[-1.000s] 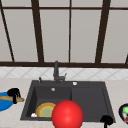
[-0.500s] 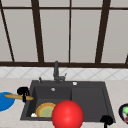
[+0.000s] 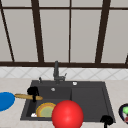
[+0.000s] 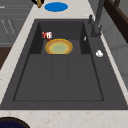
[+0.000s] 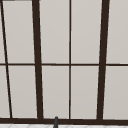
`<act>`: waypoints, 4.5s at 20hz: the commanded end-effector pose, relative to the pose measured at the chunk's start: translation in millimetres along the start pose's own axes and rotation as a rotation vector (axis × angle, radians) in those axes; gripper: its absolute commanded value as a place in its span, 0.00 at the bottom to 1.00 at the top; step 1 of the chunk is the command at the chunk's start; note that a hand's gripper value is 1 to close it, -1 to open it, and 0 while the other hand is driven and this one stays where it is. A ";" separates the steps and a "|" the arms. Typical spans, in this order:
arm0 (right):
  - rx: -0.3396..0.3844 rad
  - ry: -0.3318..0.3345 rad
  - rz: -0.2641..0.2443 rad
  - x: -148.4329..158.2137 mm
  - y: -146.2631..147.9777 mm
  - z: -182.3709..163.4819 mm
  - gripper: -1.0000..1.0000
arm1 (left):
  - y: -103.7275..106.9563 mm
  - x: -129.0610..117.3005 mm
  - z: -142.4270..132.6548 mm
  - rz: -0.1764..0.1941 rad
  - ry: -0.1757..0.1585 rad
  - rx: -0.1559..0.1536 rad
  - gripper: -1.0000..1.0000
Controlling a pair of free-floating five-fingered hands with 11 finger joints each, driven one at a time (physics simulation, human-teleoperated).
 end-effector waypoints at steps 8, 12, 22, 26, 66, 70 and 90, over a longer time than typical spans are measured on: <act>0.000 0.000 0.000 0.0 0.0 0.0 0.50 | -57.1 -47.1 -71.3 -0.007 0.010 0.035 1.00; 0.000 0.000 0.000 0.0 0.0 0.0 0.50 | -76.8 -67.1 -87.9 -0.025 -0.009 0.066 1.00; 0.000 0.000 0.000 0.0 0.0 0.0 0.50 | -120.1 -106.0 -117.3 -0.014 -0.017 0.090 1.00; 0.000 0.000 0.000 0.0 0.0 0.0 0.50 | -138.8 -125.8 -105.8 -0.033 -0.080 0.106 1.00; 0.000 0.000 0.000 0.0 0.0 0.0 0.50 | -295.4 -313.9 -32.5 0.151 -0.090 0.231 1.00; 0.000 0.000 0.000 0.0 0.0 0.0 0.50 | -258.3 -284.8 -36.5 0.130 0.004 0.252 0.00; 0.000 0.000 0.000 0.0 0.0 0.0 0.50 | -190.7 -238.9 -43.7 0.163 0.046 0.095 0.00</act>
